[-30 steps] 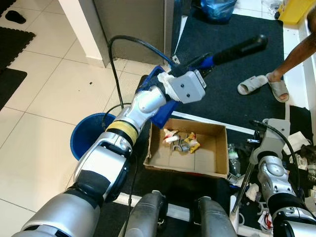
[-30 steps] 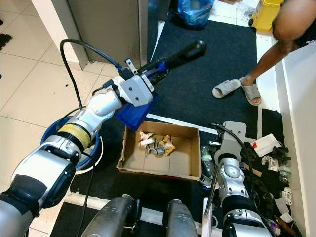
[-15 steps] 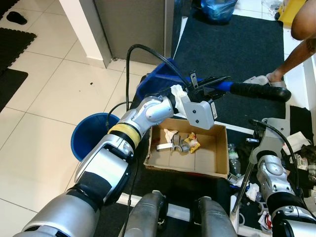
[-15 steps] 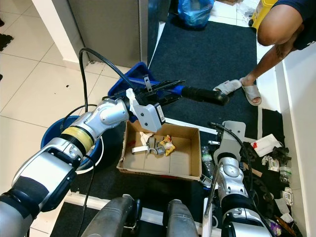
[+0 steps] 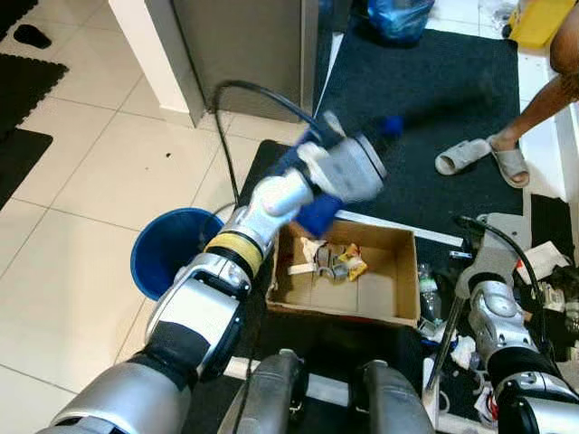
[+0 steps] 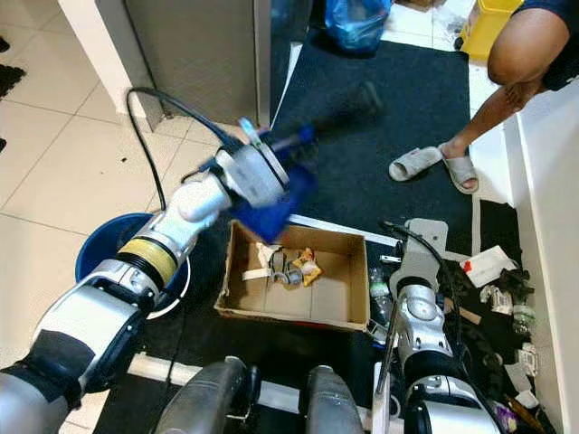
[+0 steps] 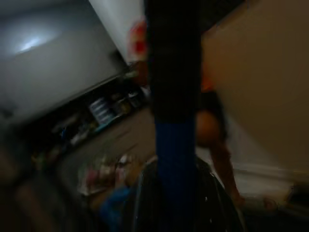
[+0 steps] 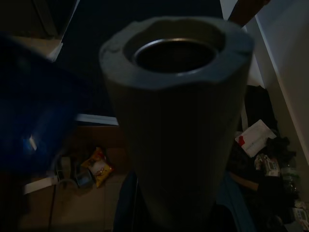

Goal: Sweep floor

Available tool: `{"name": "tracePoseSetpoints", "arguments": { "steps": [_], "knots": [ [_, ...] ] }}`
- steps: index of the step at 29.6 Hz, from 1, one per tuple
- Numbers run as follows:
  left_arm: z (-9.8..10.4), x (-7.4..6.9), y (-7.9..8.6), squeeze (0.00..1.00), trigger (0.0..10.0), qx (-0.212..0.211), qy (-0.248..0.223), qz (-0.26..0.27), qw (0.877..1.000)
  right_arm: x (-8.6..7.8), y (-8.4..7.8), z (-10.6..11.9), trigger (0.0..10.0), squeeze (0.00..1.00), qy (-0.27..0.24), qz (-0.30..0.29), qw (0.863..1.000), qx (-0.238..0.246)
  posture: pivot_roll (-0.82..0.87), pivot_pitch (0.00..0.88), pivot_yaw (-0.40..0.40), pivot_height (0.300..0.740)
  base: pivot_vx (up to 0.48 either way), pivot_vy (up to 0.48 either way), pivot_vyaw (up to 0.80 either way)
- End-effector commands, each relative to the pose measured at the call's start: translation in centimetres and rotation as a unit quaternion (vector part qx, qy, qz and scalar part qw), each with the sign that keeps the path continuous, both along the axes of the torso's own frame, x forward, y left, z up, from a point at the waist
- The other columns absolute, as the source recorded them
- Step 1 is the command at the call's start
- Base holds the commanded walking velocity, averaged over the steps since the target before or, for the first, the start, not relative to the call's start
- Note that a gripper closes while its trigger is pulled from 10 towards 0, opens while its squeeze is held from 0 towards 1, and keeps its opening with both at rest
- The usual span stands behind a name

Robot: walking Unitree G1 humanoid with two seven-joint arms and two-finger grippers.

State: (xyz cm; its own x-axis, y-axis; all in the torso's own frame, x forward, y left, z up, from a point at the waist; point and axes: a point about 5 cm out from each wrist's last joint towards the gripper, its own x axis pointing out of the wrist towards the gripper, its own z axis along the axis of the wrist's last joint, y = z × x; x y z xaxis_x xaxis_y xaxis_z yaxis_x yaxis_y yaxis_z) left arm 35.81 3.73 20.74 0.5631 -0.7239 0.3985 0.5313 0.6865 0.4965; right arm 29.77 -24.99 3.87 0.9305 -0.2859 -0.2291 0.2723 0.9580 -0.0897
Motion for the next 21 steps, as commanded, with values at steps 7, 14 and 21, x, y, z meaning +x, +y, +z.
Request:
{"name": "tracePoseSetpoints", "arguments": {
  "steps": [7, 14, 21],
  "knots": [
    [-2.9, 1.2, 5.8, 0.0, 10.0, -0.2, 0.18, 0.057, 0.962, 0.3, -0.3, -0.4, 10.0, 0.0, 0.026, -0.003, 1.0, 0.017, 0.14, 0.107, 0.028, 0.74, 0.0, 0.0, 0.0],
    [-4.7, 0.1, 9.3, 0.0, 10.0, -0.207, 0.178, 0.115, 0.955, 0.9, -0.2, 0.1, 10.0, 0.0, 0.024, -0.001, 1.0, 0.016, 0.16, 0.08, 0.019, 0.74, 0.0, 0.0, 0.0],
    [-7.8, -2.0, 11.0, 0.0, 10.0, -0.155, 0.193, 0.148, 0.958, 1.2, -0.5, 0.4, 10.0, 0.0, 0.025, -0.003, 1.0, 0.015, 0.17, 0.059, 0.011, 0.74, 0.0, 0.0, 0.0]
  ]
}}
